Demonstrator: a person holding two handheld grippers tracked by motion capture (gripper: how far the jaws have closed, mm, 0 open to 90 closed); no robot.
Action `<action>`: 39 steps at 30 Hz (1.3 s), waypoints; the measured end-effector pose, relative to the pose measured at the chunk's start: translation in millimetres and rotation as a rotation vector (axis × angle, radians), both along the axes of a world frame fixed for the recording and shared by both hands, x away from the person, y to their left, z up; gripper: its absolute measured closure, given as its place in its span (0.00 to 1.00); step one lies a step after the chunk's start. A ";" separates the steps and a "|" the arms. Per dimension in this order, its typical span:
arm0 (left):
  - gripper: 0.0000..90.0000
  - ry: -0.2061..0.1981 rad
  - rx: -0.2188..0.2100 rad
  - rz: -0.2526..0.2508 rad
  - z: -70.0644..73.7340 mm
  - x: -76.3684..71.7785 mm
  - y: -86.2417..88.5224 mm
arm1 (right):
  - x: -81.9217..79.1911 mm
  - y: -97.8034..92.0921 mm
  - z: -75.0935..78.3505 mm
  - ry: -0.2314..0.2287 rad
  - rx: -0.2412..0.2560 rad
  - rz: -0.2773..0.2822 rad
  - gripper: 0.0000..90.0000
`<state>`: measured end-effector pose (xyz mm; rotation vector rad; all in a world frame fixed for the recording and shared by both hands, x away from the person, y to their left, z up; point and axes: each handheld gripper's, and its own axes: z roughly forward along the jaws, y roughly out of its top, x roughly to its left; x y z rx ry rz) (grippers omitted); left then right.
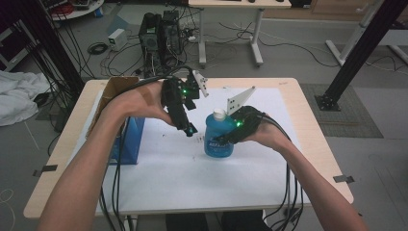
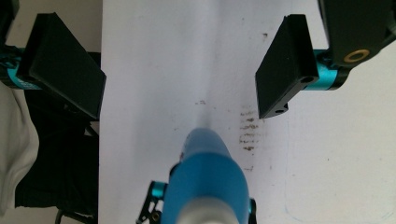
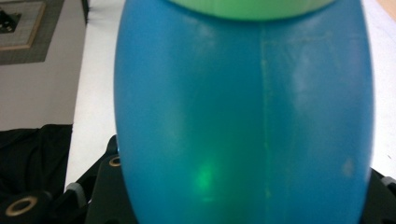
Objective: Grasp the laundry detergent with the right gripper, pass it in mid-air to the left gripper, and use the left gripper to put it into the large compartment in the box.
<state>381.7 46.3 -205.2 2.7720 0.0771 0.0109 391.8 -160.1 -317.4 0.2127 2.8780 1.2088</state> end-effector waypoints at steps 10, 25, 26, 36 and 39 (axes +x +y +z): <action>0.18 0.010 0.023 -0.003 -15.4 2.9 -24.2 | -0.4 10.6 -3.5 -0.055 0.020 0.091 0.51; 0.19 0.015 -0.002 0.005 -33.4 5.8 -40.0 | -5.0 17.3 -2.7 -0.029 0.030 0.097 0.51; 0.18 0.022 -0.004 0.010 -34.2 6.1 -40.2 | -3.1 17.6 -2.7 -0.055 0.029 0.104 0.50; 0.24 0.023 0.000 0.007 -37.1 7.3 -40.7 | -4.5 20.8 -2.8 -0.042 0.020 0.102 0.50; 0.24 0.022 0.002 0.005 -37.7 6.9 -40.6 | -5.2 20.8 -3.4 -0.015 0.020 0.093 0.50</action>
